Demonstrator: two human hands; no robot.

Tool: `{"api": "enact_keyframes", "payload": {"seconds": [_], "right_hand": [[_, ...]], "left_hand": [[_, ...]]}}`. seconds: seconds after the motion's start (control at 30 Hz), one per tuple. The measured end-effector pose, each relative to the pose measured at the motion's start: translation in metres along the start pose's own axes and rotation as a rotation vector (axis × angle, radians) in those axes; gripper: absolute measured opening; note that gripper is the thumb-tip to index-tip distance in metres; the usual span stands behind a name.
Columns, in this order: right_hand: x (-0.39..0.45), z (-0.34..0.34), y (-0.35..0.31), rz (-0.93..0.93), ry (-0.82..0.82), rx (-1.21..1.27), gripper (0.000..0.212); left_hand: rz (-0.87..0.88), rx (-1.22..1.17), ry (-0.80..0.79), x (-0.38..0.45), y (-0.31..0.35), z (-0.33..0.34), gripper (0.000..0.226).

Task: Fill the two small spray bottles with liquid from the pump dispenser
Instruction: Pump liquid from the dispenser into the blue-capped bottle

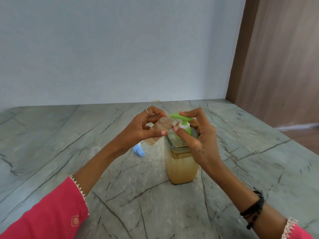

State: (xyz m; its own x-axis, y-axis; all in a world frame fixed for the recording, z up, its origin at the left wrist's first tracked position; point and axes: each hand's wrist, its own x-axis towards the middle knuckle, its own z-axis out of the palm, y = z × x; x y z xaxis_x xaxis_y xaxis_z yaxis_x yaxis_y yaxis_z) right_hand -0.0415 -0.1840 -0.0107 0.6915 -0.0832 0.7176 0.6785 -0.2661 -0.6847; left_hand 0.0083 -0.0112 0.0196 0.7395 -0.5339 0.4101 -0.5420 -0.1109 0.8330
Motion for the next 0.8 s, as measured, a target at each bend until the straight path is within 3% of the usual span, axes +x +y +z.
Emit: {"api": "enact_keyframes", "payload": {"seconds": [0.37, 0.57, 0.7, 0.8], "right_hand": [[-0.005, -0.001, -0.001, -0.092, -0.024, -0.166, 0.043], [-0.007, -0.005, -0.004, -0.216, 0.015, -0.468, 0.057], [-0.005, 0.003, -0.023, -0.544, 0.124, -0.549, 0.035], [-0.010, 0.018, -0.039, -0.629, 0.074, -0.568, 0.012]], "left_hand": [[-0.016, 0.047, 0.062, -0.005, 0.012, 0.003, 0.032], [-0.055, 0.066, 0.121, -0.021, 0.012, 0.004, 0.035], [-0.111, 0.079, 0.193, -0.033, 0.011, -0.002, 0.036], [-0.151, 0.107, 0.265, -0.047, 0.009, -0.008, 0.038]]}}
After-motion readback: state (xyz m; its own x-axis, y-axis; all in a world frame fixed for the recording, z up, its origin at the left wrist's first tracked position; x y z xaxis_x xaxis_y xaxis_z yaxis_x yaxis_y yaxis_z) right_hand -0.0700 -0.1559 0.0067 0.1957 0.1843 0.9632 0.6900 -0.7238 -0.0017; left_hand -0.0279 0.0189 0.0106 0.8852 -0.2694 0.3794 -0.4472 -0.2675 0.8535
